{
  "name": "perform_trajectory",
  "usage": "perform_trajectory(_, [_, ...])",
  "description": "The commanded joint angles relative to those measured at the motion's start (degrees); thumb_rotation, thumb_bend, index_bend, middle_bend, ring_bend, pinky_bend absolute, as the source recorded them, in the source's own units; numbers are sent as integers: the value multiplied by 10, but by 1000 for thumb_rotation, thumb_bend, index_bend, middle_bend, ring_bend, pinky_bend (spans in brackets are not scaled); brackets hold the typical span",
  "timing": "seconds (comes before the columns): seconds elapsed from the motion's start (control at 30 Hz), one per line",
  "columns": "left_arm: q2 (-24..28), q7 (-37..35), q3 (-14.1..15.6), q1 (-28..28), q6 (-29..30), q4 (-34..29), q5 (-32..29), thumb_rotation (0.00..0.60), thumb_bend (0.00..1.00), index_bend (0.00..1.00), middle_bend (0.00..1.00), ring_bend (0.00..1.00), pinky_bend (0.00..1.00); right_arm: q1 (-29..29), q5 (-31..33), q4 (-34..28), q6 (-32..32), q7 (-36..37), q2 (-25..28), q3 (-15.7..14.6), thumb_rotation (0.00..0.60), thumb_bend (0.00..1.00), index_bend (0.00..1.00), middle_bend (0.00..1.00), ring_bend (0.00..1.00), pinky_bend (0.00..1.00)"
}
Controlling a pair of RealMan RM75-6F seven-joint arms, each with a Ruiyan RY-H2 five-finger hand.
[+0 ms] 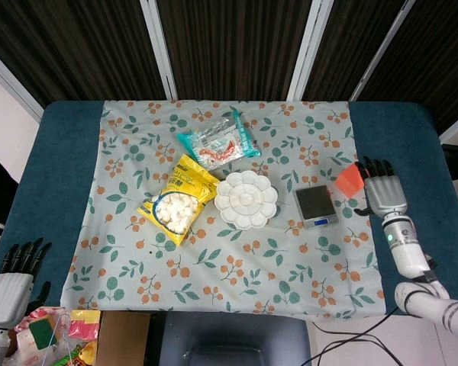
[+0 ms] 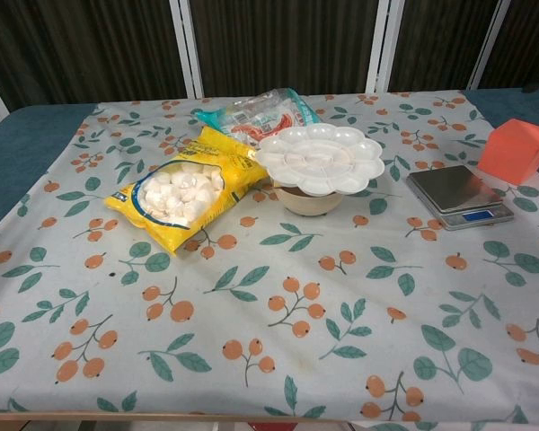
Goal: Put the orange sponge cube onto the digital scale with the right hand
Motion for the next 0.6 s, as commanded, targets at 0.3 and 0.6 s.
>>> perform_trajectory(0.3, [-5,0,-14,-6,-13,12,-28,600,445,0,28,42,31,74,62,152,-108,-29,-74,-4,600,134,0,0,0,0])
perform_trajectory(0.6, [-8,2,-20,-9,-18,15,-42,600,444,0,28,42,31,96,57,230,-136,-24,-123,-17,600,133,1,6,0,0])
